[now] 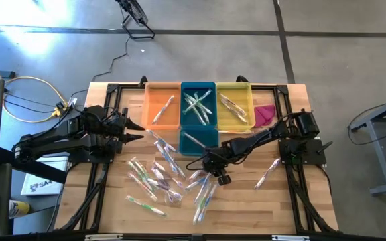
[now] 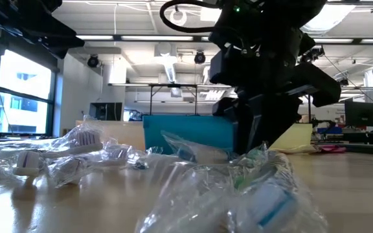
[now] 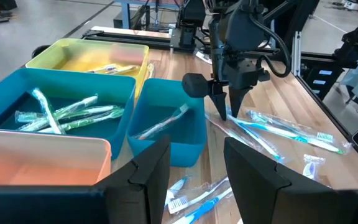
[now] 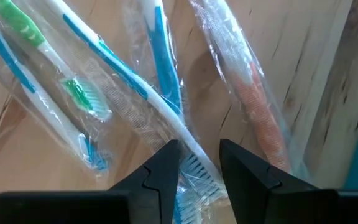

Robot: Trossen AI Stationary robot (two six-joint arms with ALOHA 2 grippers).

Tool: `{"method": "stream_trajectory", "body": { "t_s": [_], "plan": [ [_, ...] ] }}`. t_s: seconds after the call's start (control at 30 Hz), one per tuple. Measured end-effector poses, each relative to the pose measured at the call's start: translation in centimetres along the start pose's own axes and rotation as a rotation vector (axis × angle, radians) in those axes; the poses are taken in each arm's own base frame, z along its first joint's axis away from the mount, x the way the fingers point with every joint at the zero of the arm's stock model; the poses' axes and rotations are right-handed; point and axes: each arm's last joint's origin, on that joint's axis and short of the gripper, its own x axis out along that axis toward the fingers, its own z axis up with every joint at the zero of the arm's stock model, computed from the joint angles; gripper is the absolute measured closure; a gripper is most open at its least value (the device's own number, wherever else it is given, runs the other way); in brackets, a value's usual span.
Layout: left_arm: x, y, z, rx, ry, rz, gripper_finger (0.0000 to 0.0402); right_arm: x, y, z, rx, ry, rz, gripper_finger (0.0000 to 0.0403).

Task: Pick & Place Toothbrushes
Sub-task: Put the blue toothbrush into the orange bin

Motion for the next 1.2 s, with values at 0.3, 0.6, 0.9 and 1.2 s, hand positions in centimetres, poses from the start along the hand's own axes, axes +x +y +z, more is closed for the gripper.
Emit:
{"method": "stream_trajectory", "body": {
  "t_s": [0.3,0.6,0.9,1.2],
  "plan": [
    [0.0,0.0,0.0,0.000,0.000,0.001,0.0254,0.0,-0.1,0.2,-0.005,-0.019,-0.003,0.0330],
    [0.0,0.0,0.0,0.000,0.000,0.004,0.0254,-0.5,0.0,0.4,-0.010,-0.048,0.022,0.0384],
    [0.0,0.0,0.0,0.000,-0.001,0.003,0.0254,-4.5,0.5,1.4,-0.029,-0.156,0.002,0.0385],
    [0.0,0.0,0.1,-0.058,-0.015,0.002,0.0254,-10.6,0.2,2.0,-0.029,-0.326,-0.057,0.0385]
  ]
}}
